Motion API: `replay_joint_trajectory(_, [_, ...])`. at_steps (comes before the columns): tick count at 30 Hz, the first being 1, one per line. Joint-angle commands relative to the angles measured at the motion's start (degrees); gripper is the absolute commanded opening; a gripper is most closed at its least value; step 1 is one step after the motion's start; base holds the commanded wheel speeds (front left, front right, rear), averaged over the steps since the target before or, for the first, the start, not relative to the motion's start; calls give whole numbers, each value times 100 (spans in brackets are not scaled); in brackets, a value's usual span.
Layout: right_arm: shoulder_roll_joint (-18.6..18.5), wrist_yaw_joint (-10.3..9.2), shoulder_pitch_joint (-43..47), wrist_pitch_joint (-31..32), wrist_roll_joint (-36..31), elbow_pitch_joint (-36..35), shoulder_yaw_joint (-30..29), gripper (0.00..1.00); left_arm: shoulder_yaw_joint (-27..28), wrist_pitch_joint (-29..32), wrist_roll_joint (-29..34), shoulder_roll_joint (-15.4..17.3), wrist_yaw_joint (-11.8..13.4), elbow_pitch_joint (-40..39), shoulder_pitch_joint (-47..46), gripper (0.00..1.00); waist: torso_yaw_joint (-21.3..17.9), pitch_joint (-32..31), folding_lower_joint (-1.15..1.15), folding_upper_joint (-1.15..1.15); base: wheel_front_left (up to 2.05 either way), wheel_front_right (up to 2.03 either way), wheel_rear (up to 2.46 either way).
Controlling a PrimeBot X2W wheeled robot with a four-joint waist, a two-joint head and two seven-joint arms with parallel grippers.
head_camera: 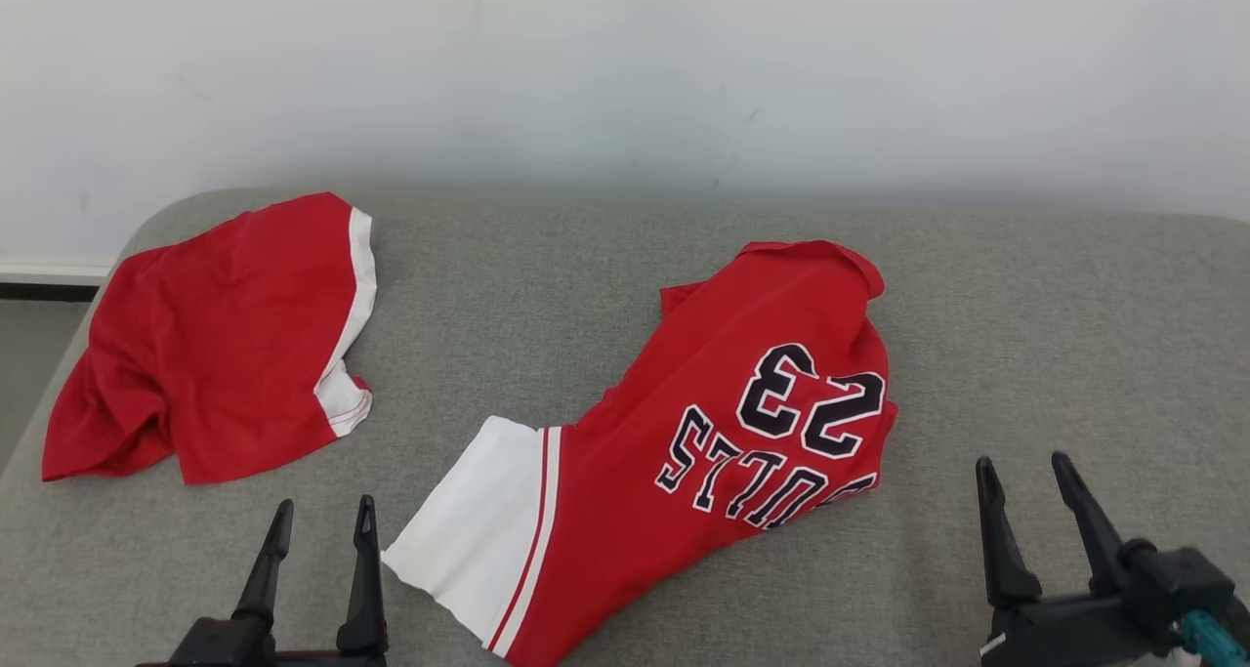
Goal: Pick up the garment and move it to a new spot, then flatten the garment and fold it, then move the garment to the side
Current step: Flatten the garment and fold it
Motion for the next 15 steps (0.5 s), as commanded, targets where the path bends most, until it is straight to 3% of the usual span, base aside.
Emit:
replay_joint_trajectory(1, [-80, -15, -158, -4, -34, 12, 45, 100, -16, -20, 5, -6, -27, -16, -40, 100, 46, 39, 0, 0, 0, 0, 0])
replay_joint_trajectory(15, [-1040, -15, -2082, 624, -124, 789, 653, 100, -266, -20, -201, -8, 36, 8, -385, 100, 617, 655, 0, 0, 0, 0, 0])
